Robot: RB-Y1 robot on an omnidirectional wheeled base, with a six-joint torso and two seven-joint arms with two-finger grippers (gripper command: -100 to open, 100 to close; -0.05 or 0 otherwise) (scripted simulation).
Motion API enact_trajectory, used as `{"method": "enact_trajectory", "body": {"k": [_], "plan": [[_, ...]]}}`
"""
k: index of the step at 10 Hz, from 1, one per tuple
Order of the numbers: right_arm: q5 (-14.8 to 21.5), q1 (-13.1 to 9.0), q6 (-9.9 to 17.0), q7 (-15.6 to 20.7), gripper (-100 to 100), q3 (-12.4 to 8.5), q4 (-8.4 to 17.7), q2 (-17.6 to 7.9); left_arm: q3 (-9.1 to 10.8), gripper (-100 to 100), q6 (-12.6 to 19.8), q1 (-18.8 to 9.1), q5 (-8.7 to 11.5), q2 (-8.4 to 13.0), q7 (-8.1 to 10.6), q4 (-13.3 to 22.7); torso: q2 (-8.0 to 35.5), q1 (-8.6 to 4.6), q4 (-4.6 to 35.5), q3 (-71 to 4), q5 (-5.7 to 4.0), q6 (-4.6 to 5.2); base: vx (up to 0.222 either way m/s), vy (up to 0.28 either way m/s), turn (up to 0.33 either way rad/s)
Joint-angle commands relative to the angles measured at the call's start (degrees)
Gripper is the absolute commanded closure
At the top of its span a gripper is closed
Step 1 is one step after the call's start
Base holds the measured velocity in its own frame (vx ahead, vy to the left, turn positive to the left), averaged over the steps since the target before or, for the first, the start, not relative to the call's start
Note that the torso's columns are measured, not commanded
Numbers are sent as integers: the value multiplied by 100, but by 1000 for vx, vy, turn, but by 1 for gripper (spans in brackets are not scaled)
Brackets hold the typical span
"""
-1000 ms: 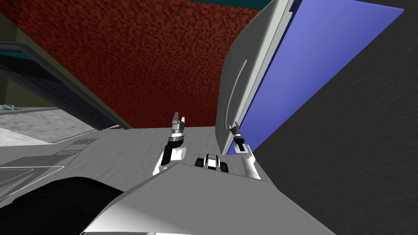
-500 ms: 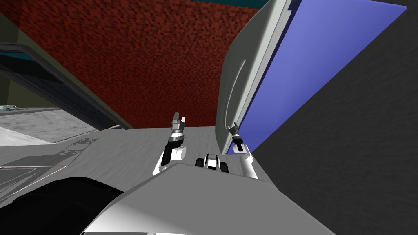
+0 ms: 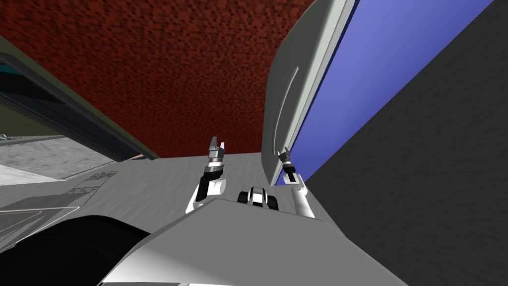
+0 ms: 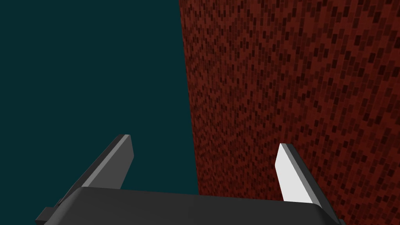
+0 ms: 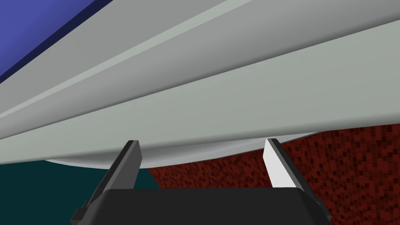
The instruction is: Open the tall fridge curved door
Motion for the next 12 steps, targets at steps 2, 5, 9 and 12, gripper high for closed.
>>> {"method": "enact_trajectory", "body": {"k": [2,5,9,12], "plan": [[-18,91,-108,17,100,21,45,44,0,0,0,0,0,0,0,0,14,8,1,5,4,9,-15,-7,-9],[-87,68,-124,91,100,-109,-75,37,0,0,0,0,0,0,0,0,42,-30,-12,25,-13,43,-3,64,-37],[-178,82,0,238,100,-308,-158,53,-3,0,0,0,0,-3,0,-1,40,-4,3,25,3,22,35,264,-89],[-224,89,62,312,100,-407,-199,61,-3,0,0,0,0,-3,0,-1,17,16,7,13,8,15,23,323,-71]]}}
